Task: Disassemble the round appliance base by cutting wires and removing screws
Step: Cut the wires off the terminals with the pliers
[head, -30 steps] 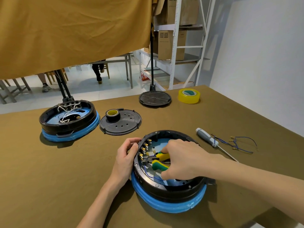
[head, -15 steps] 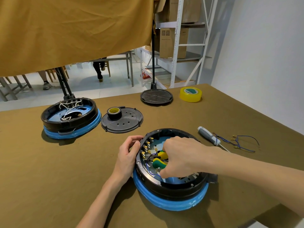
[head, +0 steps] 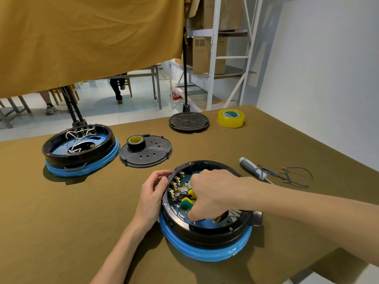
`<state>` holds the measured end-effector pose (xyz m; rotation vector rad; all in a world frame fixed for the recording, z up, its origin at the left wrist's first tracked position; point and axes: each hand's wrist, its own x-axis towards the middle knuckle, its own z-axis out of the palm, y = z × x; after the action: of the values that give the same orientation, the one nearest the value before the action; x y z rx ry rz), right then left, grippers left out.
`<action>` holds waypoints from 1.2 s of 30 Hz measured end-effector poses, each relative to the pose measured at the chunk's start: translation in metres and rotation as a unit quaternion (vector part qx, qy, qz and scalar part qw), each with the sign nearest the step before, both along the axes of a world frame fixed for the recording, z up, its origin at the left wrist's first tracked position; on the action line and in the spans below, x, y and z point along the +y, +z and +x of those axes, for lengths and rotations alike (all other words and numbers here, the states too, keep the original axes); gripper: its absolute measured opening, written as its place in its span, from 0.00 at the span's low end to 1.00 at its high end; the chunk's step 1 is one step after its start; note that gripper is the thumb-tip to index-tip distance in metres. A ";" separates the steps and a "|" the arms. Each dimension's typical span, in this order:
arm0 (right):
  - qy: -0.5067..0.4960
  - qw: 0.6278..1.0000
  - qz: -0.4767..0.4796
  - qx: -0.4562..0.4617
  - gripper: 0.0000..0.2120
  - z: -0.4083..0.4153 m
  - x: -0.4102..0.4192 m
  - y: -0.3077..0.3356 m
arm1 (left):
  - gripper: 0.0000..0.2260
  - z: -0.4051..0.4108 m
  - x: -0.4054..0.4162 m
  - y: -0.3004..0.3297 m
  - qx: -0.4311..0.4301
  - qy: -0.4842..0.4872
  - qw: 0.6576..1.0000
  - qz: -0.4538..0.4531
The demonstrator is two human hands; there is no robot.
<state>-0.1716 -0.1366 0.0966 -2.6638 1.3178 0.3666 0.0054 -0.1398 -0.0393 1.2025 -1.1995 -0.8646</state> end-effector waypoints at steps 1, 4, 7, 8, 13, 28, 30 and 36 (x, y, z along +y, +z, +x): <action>-0.004 1.000 0.000 -0.004 0.20 -0.001 0.000 0.000 | 0.09 0.000 0.000 0.000 0.001 0.000 1.000 0.000; 0.005 1.000 -0.027 -0.007 0.22 -0.006 0.003 -0.004 | 0.09 -0.001 0.001 0.000 0.005 -0.003 1.000 0.003; 0.028 0.997 -0.069 -0.008 0.24 -0.008 0.007 -0.014 | 0.09 -0.001 0.001 0.000 -0.001 -0.001 1.000 0.001; 0.024 0.998 -0.060 -0.012 0.24 -0.009 0.007 -0.013 | 0.09 0.000 0.001 0.000 -0.002 -0.001 1.000 0.000; -0.032 0.998 0.027 -0.042 0.22 -0.011 -0.001 -0.002 | 0.09 0.000 0.000 -0.001 -0.006 0.000 1.000 0.001; 0.007 0.998 -0.025 -0.055 0.24 -0.018 -0.004 -0.015 | 0.10 0.001 -0.001 -0.003 -0.005 0.004 1.000 -0.003; -0.033 0.994 0.046 -0.088 0.23 -0.022 -0.011 -0.009 | 0.10 0.000 -0.001 -0.003 -0.005 0.001 1.000 -0.002; 0.021 0.997 -0.044 -0.053 0.22 -0.019 -0.004 -0.019 | 0.10 0.001 -0.002 -0.003 -0.009 0.005 1.000 -0.004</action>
<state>-0.1904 -0.1406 0.0779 -2.7434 1.2764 0.1733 0.0063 -0.1421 -0.0427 1.2104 -1.2105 -0.8420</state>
